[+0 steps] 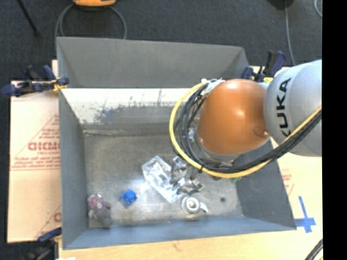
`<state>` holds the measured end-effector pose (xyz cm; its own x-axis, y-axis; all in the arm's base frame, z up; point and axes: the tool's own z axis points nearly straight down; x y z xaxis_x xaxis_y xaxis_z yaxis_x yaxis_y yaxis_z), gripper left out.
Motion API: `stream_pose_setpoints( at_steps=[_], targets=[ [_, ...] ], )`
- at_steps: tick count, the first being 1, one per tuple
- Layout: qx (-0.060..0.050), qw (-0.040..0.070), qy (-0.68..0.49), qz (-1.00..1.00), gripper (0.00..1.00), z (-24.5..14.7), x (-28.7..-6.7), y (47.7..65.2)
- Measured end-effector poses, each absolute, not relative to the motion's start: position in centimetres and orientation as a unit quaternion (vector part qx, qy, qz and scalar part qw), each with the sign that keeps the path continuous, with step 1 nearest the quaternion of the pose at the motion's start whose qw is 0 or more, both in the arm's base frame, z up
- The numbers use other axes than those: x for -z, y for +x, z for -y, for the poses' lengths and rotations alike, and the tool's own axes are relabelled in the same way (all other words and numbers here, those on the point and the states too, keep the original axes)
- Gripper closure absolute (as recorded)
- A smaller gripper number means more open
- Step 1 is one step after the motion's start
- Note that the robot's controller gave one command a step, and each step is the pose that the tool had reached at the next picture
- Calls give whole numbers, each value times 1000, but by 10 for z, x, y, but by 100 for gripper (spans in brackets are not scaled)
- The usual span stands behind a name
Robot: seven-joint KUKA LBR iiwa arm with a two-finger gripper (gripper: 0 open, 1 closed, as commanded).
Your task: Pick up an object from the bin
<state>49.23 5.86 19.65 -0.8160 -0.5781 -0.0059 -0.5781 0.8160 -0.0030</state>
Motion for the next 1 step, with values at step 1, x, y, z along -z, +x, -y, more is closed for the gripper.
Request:
stream_pose_setpoints(
  at_steps=[1],
  targets=[
    [0,0,-534,-845,100,-47,-265,492]
  ],
)
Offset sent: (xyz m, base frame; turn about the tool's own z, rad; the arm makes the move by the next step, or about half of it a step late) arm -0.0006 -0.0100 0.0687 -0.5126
